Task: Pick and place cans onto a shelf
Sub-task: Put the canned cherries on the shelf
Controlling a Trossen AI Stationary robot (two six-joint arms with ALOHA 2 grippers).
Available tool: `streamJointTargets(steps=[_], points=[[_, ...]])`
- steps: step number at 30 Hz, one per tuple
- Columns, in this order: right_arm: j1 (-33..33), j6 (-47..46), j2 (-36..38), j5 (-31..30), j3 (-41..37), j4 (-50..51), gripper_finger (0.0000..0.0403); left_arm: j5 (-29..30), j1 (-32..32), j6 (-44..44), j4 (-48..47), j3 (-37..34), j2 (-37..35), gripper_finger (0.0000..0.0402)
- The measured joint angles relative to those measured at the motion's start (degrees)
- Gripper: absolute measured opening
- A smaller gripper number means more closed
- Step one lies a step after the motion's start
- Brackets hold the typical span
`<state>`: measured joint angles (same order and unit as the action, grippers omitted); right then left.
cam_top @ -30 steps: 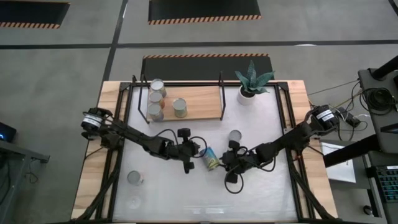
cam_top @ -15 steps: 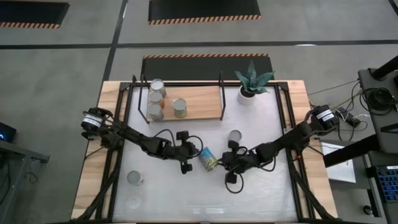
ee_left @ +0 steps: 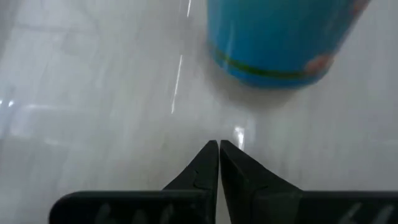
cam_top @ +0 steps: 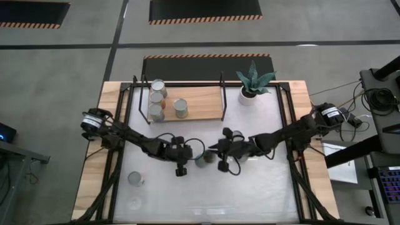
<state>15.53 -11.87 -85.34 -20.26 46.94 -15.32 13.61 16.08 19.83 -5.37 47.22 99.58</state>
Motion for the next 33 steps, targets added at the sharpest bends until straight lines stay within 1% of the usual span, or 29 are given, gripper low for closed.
streamJointTargets(steps=[3,7,10,12,14,16,18,22,26,28,30,33], points=[[-1.15,1.17,0.00,2.09,0.59,0.02,0.0038,-0.09,0.93,1.26,-4.72,0.22,-0.55,0.0000],[-1.22,3.16,0.03,2.79,1.66,0.33,0.0038,-0.95,2.25,1.53,-9.13,0.26,-1.59,0.0000],[-0.94,3.39,0.47,3.89,2.49,3.66,0.0038,-2.08,3.69,1.33,-12.17,-0.02,-3.54,0.0000],[-0.79,2.38,0.57,6.05,3.40,6.04,0.0038,-3.10,4.79,1.29,-12.63,-0.17,-5.26,0.0000],[-0.46,1.23,0.44,8.37,4.33,9.41,0.0038,-3.08,5.88,1.29,-12.25,-0.13,-7.49,0.0000],[0.27,-0.26,0.13,9.17,4.96,12.44,0.0038,-2.36,6.93,1.21,-11.47,-0.11,-9.42,0.0000],[0.77,-2.14,-0.17,9.28,5.02,13.82,0.0038,0.77,8.07,0.37,-9.51,-0.13,-10.57,0.0000],[0.98,-3.56,-2.30,8.60,4.74,13.08,0.0038,11.93,8.93,-2.30,-3.14,-0.02,-11.50,0.0000],[0.65,-3.57,-5.42,8.21,4.65,13.07,0.0038,18.96,7.99,-3.27,-2.02,-0.04,-10.44,0.0000],[0.56,-3.57,-6.55,8.18,4.90,12.66,0.0038,20.20,7.25,-3.27,-1.15,-0.07,-9.42,0.0000],[0.56,-3.57,-7.54,8.19,5.09,12.64,0.0038,20.19,6.53,-3.67,1.79,-0.11,-7.65,0.0000],[0.56,-3.57,-8.55,8.27,5.50,11.71,0.0038,18.19,5.98,-6.55,8.04,-0.13,-4.77,0.0000]])
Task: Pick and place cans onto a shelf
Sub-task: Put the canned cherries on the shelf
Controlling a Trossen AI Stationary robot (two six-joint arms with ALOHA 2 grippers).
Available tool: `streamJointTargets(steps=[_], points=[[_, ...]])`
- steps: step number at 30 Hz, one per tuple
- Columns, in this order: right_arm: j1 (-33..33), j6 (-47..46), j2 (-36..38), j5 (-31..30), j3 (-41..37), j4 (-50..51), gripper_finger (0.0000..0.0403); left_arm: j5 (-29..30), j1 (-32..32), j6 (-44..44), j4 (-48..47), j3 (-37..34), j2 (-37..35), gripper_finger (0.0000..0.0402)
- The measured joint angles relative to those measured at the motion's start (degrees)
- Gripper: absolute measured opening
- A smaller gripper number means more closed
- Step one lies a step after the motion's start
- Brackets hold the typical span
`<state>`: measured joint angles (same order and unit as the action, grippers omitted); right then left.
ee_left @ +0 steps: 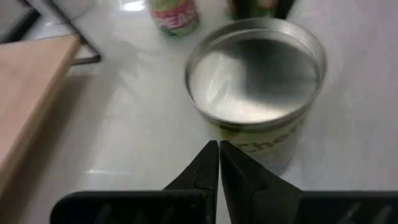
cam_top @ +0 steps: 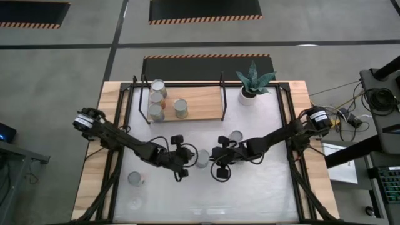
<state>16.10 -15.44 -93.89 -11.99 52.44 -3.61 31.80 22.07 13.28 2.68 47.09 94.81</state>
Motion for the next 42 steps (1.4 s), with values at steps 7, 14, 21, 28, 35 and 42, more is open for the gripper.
streamJointTargets(steps=[7,14,21,28,35,42], points=[[0.00,0.00,-0.41,0.19,0.73,0.08,0.0038,-1.23,-0.20,-0.24,1.31,-0.02,2.51,0.0000],[-0.25,0.61,-0.30,-2.16,0.73,0.40,0.0038,-1.30,-0.16,0.25,1.11,-0.02,2.33,0.0000],[-1.09,1.77,0.40,-3.79,0.75,1.19,0.0038,-2.82,-0.09,2.81,-0.31,-0.02,2.25,0.0000],[-1.06,-0.52,6.92,-2.64,0.75,8.63,0.0042,-4.05,0.00,3.12,-1.23,0.01,2.10,0.0000],[-0.93,-2.56,14.15,-1.09,0.75,10.99,0.0128,-4.02,0.92,1.02,-1.78,0.02,0.54,0.0000],[-0.61,-1.90,11.41,-1.17,8.21,16.55,0.0266,-3.73,1.88,-10.30,-6.26,0.02,-10.40,0.0000]])
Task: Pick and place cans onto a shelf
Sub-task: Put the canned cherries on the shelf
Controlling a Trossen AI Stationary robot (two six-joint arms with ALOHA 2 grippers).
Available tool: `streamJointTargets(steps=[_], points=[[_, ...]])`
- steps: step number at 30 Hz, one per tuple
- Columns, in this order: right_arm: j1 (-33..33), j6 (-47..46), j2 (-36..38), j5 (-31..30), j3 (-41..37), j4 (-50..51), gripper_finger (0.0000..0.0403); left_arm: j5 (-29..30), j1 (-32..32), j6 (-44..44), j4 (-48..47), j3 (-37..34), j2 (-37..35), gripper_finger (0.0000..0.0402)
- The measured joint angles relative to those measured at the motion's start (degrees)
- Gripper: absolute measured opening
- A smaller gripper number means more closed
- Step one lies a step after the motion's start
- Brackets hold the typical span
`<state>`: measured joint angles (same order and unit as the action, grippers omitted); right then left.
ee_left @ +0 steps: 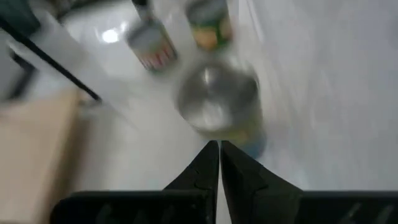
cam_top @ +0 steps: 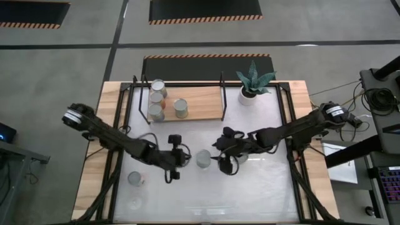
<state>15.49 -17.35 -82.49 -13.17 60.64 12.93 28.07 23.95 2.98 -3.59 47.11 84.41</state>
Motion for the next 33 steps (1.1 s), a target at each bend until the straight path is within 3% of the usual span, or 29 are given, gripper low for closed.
streamJointTargets(steps=[5,8,13,19,33], points=[[0.00,4.02,-7.80,-0.35,11.63,12.76,0.0351,6.98,0.05,-7.83,-2.45,0.00,-10.48,0.0000],[0.00,4.53,-11.72,-0.29,18.50,19.65,0.0377,11.96,0.02,-11.89,-2.18,0.00,-16.48,0.0000],[-0.02,4.81,-17.20,1.86,25.88,26.33,0.0383,17.36,-0.05,-15.83,0.93,0.00,-24.94,0.0000],[-0.51,1.77,-20.77,3.14,29.28,28.57,0.0383,17.51,-0.05,-14.56,0.56,0.00,-31.37,0.0000],[-0.61,-6.00,-21.65,2.69,28.30,28.74,0.0383,17.78,-0.05,-14.49,0.08,-1.88,-31.46,0.0000]])
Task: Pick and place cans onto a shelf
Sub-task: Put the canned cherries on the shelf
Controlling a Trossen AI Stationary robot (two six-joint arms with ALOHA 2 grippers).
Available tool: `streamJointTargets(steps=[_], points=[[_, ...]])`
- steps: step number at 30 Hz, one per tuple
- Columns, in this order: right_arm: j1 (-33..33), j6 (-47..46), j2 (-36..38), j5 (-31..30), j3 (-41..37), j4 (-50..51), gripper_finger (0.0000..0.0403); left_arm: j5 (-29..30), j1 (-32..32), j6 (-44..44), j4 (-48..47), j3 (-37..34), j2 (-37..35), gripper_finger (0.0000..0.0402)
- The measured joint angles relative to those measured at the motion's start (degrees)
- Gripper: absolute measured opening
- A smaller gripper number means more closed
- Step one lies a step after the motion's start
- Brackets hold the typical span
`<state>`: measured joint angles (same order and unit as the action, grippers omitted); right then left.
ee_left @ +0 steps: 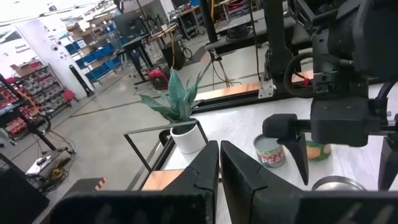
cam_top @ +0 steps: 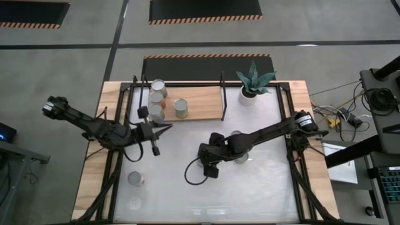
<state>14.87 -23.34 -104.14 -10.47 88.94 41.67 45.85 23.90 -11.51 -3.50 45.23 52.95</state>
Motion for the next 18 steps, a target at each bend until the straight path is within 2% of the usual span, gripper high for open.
streamJointTargets(steps=[9,14,18], points=[[-0.02,-0.67,0.00,-0.21,-1.61,-0.51,0.0383,0.08,0.00,-0.02,0.06,0.00,0.00,0.0000],[-0.02,-0.07,0.00,-2.67,-2.52,-1.00,0.0379,0.08,0.00,-0.02,0.10,0.00,0.00,0.0000],[-0.04,0.69,0.00,-2.59,-4.67,-6.14,0.0371,0.08,0.00,-0.03,0.16,0.00,0.00,0.0000]])
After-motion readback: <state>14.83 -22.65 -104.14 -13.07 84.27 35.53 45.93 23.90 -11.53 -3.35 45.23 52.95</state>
